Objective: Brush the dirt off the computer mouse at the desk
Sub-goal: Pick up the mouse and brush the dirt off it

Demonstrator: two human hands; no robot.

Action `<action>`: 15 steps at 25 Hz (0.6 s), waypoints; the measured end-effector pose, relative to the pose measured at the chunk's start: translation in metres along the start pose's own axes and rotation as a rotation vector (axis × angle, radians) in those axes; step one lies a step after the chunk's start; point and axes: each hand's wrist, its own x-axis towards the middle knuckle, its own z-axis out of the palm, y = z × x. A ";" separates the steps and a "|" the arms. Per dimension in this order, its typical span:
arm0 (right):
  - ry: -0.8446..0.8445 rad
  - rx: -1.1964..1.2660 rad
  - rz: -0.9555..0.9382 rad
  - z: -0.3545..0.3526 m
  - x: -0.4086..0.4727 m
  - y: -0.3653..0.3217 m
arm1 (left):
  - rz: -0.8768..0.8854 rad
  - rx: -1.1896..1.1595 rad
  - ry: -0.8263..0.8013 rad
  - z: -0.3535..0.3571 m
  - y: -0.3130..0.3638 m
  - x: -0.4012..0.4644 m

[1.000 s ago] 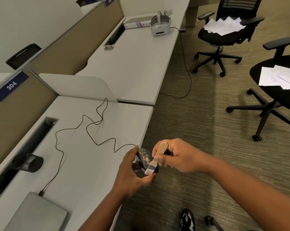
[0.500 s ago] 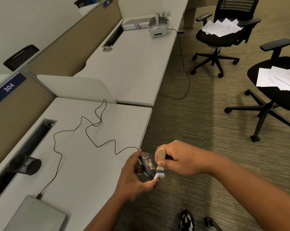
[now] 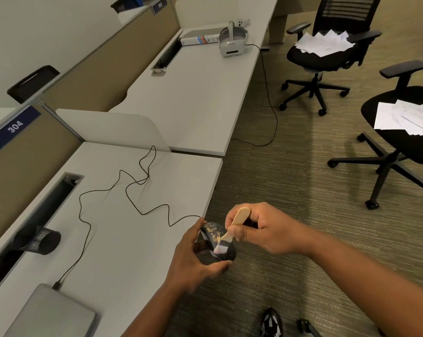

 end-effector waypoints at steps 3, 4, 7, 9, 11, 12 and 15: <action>0.010 0.046 -0.012 0.006 0.002 0.008 | 0.005 -0.007 0.002 0.000 -0.002 0.000; 0.049 0.106 -0.020 0.008 0.002 0.011 | 0.006 -0.011 0.004 0.000 -0.002 -0.001; 0.208 0.284 0.005 0.010 0.003 0.022 | -0.002 -0.036 0.015 0.001 -0.002 -0.003; 0.306 0.287 0.052 0.010 0.004 0.027 | -0.004 -0.055 0.029 0.001 -0.001 -0.003; 0.343 0.212 0.090 0.012 0.004 0.032 | 0.000 -0.073 0.037 0.002 0.000 -0.003; 0.340 0.153 0.105 0.012 0.003 0.033 | 0.002 -0.082 0.037 0.002 0.000 -0.003; 0.330 -0.036 0.165 0.014 0.002 0.037 | 0.005 -0.102 0.049 0.003 0.002 -0.003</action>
